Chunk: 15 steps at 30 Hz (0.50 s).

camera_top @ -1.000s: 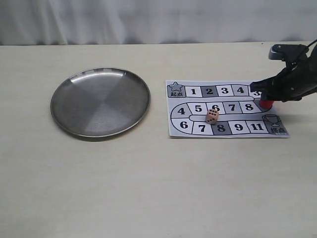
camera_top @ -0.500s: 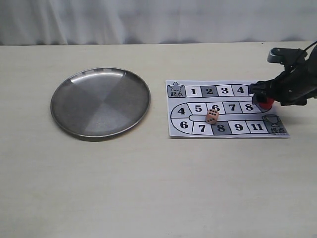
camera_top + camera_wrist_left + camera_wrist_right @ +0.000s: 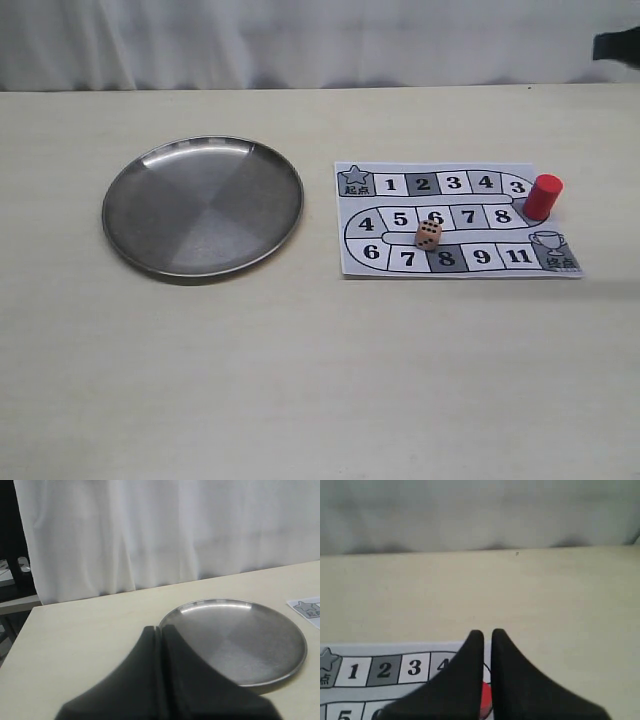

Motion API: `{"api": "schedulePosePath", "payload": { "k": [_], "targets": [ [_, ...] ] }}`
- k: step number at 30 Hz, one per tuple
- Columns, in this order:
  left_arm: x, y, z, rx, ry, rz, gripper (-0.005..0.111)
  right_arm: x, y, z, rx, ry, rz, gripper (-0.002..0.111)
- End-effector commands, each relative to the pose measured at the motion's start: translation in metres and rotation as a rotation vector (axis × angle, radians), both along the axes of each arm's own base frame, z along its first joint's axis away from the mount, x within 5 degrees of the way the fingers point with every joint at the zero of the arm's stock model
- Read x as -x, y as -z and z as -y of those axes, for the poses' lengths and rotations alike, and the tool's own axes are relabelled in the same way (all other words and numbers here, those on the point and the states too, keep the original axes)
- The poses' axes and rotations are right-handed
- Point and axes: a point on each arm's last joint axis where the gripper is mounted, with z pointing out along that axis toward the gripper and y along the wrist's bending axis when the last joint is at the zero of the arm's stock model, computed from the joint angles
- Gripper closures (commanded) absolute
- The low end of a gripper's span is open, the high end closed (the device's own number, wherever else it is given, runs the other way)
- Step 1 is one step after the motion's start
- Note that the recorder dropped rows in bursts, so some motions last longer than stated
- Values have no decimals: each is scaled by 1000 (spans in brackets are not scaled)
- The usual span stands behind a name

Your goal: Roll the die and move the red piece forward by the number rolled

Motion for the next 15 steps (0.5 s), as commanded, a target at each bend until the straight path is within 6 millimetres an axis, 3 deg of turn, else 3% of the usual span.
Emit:
{"api": "schedulePosePath", "payload": {
  "k": [1,8,15],
  "targets": [
    [0,0,0,1,4,8,107,62,-5,-5,-37,59,191,104],
    [0,0,0,1,4,8,107,154,20,-13,-115,138,416,104],
    [0,0,0,1,4,8,107,202,56,-17,-190,168,569,104]
  ]
}}
